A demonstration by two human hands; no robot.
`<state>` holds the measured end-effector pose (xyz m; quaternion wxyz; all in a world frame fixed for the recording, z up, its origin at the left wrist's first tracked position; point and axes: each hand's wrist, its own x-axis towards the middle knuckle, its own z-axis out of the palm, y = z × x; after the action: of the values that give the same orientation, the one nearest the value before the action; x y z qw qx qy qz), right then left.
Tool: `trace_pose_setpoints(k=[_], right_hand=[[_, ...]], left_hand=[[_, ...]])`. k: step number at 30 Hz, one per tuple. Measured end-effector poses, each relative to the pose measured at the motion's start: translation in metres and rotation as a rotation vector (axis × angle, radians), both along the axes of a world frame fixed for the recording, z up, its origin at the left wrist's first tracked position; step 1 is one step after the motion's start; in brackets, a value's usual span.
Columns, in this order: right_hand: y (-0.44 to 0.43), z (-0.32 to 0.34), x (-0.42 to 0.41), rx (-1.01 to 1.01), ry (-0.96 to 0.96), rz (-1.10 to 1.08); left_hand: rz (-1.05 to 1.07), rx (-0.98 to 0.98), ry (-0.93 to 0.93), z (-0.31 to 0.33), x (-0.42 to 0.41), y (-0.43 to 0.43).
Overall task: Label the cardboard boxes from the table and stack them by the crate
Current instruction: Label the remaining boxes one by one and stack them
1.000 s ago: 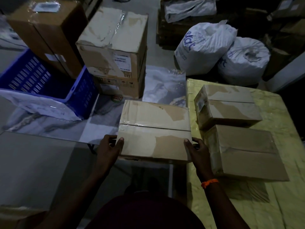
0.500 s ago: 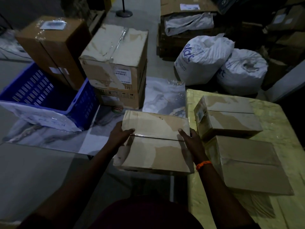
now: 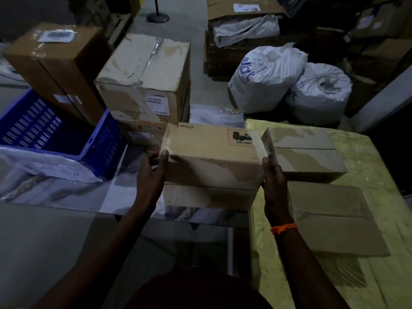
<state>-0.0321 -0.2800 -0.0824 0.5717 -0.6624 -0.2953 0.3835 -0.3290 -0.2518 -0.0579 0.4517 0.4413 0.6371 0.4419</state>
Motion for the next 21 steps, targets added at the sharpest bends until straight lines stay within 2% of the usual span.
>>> trace_pose_setpoints(k=[5,8,16,18,21], right_hand=[[-0.019,-0.005,-0.006,-0.011,-0.07,-0.034],[-0.026,-0.013,-0.01,-0.021,-0.118,-0.009],[-0.033,-0.023,-0.004,-0.049,-0.205,0.019],[-0.031,-0.017,-0.008,-0.06,-0.316,0.017],[-0.022,-0.007,-0.02,-0.045,-0.728,0.034]], left_hand=[[0.007,-0.042,-0.006,-0.012,0.002,-0.017],[0.046,-0.055,0.102,-0.014,0.005,-0.028],[0.009,0.014,0.203,-0.034,-0.002,-0.043],[-0.051,0.066,0.249,-0.036,-0.007,-0.036],[-0.22,0.256,0.499,-0.029,-0.004,-0.018]])
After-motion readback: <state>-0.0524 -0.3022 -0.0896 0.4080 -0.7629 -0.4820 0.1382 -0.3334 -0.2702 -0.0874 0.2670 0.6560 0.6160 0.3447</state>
